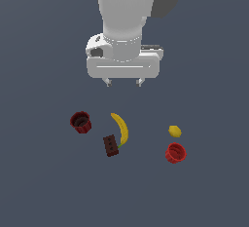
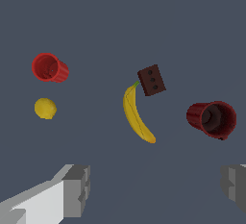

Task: Pick up a designated object from a clutter of objects.

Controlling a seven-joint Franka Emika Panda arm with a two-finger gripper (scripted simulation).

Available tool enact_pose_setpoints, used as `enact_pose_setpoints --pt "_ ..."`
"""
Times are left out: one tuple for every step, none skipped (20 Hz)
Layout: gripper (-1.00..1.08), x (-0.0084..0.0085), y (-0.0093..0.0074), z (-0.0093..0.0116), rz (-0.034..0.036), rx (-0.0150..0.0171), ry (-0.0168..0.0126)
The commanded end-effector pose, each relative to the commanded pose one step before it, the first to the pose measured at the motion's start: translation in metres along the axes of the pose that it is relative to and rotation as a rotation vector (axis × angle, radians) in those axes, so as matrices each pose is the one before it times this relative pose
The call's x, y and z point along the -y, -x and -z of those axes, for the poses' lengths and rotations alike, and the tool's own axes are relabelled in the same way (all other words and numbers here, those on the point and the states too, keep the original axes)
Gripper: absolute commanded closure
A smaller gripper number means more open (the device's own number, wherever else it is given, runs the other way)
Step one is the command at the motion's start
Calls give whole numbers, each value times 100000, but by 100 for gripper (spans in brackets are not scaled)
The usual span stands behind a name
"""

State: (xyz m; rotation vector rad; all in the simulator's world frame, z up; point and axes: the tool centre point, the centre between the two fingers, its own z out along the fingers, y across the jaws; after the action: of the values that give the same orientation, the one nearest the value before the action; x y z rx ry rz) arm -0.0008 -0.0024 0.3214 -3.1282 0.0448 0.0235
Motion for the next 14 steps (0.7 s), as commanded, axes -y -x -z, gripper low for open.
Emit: enact_pose_setpoints --pt "-92 -1 0 0 0 0 0" --pt "-92 37 -3 25 158 -51 31" --pt "-92 126 -5 78 497 -161 92" --pt "-92 201 -11 126 808 -262 151" --pt "-92 282 -16 177 1129 -367 213" --pt "-92 363 -24 226 1446 -471 277" --pt "-92 370 -29 228 1460 -478 284" --pt "-92 293 -28 177 1142 -376 226" --pt "-92 218 -24 126 824 -274 165" --pt "-92 135 -18 73 494 -166 100" --pt "-92 50 -9 20 156 -55 33" --pt "-92 -48 4 -29 -182 60 -36" --pt "-92 -75 18 -21 -210 78 -46" --pt "-92 -18 21 22 0 0 0"
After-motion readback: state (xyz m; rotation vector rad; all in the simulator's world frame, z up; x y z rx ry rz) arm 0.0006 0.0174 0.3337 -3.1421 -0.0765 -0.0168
